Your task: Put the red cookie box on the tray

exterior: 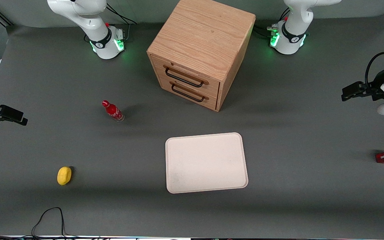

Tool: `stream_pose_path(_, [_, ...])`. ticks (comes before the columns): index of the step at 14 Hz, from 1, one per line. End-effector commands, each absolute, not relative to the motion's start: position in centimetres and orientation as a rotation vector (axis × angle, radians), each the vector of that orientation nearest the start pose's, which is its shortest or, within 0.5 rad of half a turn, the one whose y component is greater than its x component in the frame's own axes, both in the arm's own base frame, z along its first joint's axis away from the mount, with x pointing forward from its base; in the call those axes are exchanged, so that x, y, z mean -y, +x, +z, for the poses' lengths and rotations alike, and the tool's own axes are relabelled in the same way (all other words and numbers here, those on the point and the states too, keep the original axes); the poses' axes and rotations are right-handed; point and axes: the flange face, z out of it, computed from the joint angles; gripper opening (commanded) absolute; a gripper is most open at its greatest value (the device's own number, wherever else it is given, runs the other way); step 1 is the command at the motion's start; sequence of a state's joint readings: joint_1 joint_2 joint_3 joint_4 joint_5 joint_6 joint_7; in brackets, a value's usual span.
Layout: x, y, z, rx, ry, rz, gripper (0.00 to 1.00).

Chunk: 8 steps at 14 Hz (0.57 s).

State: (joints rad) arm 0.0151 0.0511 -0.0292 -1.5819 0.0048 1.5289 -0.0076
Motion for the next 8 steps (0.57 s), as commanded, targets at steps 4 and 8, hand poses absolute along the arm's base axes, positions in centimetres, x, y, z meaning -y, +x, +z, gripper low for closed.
stream_pose_path(4, [0.87, 56.20, 59.11, -0.034, -3.140, 0.176, 1.00])
stream_pose_path(8, [0.44, 56.53, 58.83, -0.024, -3.133, 0.168, 1.00])
